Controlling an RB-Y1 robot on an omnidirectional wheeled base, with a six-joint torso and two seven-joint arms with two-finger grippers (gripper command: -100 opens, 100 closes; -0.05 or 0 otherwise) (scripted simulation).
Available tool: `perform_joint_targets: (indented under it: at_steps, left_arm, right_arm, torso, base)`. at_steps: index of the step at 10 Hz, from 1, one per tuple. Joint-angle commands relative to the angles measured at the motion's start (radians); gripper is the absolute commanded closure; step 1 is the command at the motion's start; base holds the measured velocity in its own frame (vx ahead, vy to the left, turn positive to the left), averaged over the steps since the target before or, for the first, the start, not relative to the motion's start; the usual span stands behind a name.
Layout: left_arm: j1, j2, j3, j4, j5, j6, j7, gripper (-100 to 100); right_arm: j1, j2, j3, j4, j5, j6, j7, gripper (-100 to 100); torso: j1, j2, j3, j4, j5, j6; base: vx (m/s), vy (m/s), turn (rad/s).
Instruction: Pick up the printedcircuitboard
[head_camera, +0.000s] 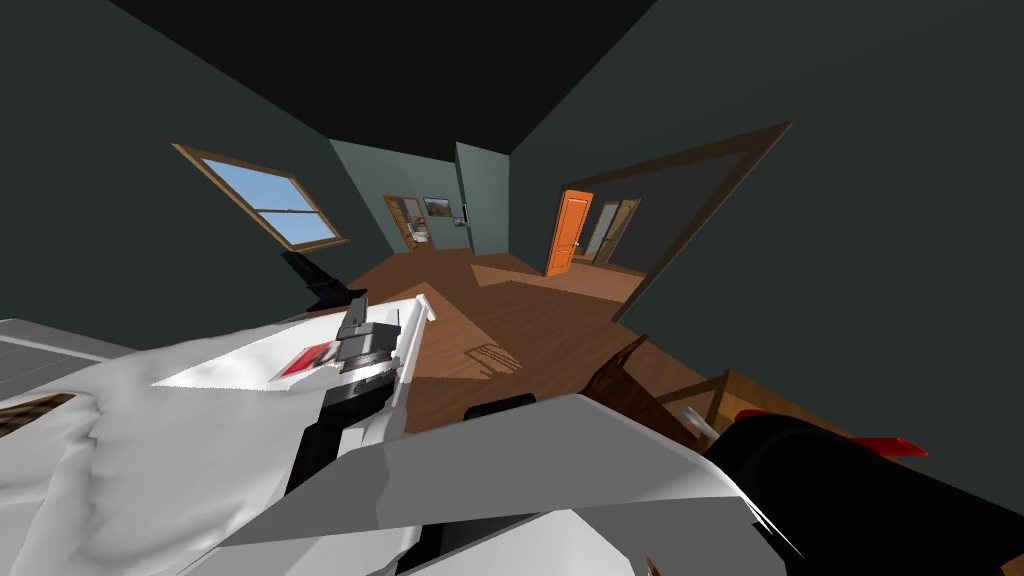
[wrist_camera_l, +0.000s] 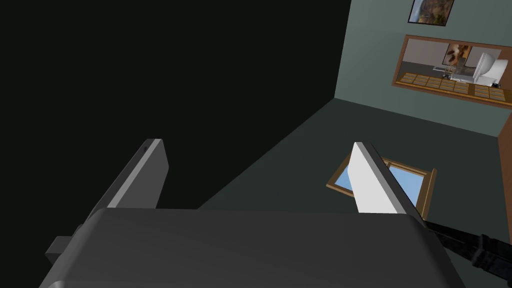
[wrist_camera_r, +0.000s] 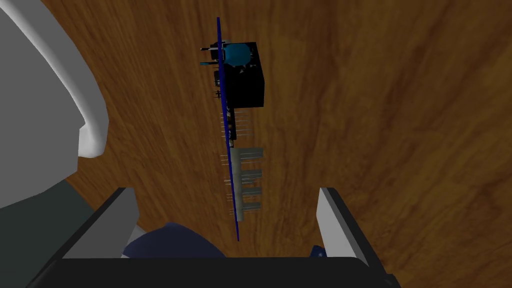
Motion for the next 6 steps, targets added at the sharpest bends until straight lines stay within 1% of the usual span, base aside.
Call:
perform_joint_targets:
  at_steps: [1,2,3,6]
  left_arm:
    - [0.0,0.0,0.0,0.0,0.0,0.0,0.0,0]
    - [0.0,0.0,0.0,0.0,0.0,0.0,0.0,0]
    - [0.0,0.0,0.0,0.0,0.0,0.0,0.0,0]
    - [0.0,0.0,0.0,0.0,0.0,0.0,0.0,0]
  right_arm:
    - [-0.023,0.0,0.01,-0.002,-0.003,0.03,-0.006,-100]
    - [-0.013,-0.002,0.012,-0.004,-0.004,0.019,-0.007,-100]
    - [-0.013,-0.002,0.013,-0.006,-0.004,0.023,-0.009,100]
    - [-0.013,-0.003,0.013,-0.005,-0.004,0.022,-0.009,100]
  torso:
    - [0.0,0.0,0.0,0.0,0.0,0.0]
    - [0.001,0.002,0.001,0.0,0.0,0.0]
    - [0.001,-0.001,0.0,0.0,0.0,0.001]
    - [0.001,-0.005,-0.003,-0.001,0.0,0.001]
  base:
    - [-0.13,-0.007,0.034]
    - [-0.056,-0.004,0.004]
    - [-0.01,-0.001,-0.002]
    - [-0.002,0.0,0.001]
